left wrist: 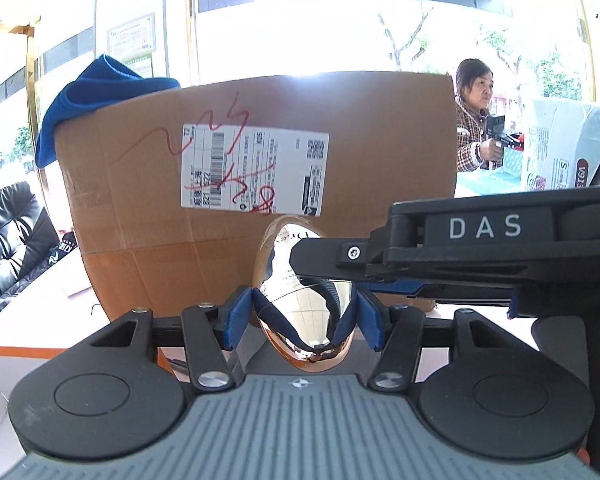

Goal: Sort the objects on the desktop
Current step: 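Lift the gold egg with the right gripper and carry it to the orange box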

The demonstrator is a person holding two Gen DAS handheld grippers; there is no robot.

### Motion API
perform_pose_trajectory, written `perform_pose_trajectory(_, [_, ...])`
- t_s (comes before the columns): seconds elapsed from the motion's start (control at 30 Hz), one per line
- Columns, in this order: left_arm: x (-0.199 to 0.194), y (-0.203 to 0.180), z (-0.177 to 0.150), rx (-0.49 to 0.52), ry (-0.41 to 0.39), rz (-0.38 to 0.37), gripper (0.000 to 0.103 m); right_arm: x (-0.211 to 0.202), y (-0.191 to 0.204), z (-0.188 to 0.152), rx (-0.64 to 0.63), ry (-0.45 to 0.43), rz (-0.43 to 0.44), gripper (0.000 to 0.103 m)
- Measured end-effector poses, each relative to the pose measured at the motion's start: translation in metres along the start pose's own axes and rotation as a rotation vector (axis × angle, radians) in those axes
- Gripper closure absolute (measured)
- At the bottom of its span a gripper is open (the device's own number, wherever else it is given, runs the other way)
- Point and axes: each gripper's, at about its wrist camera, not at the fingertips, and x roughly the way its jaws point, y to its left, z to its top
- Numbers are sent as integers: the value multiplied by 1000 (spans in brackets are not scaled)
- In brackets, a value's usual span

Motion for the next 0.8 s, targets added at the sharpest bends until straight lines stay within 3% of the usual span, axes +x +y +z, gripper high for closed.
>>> perform_pose_trajectory(0.2, [-31,14,13,-7,-75,-17,51,-21,41,3,-84,-83,7,72])
perform_pose_trajectory(0.5, [-69,65,13,-16,-147,-6,51,-16,110,-9,-180,-105,6,72])
perform_pose_trajectory(0.8, [-78,136,5,-30,-43,45,51,43,168,-29,-193,-3,-17,72])
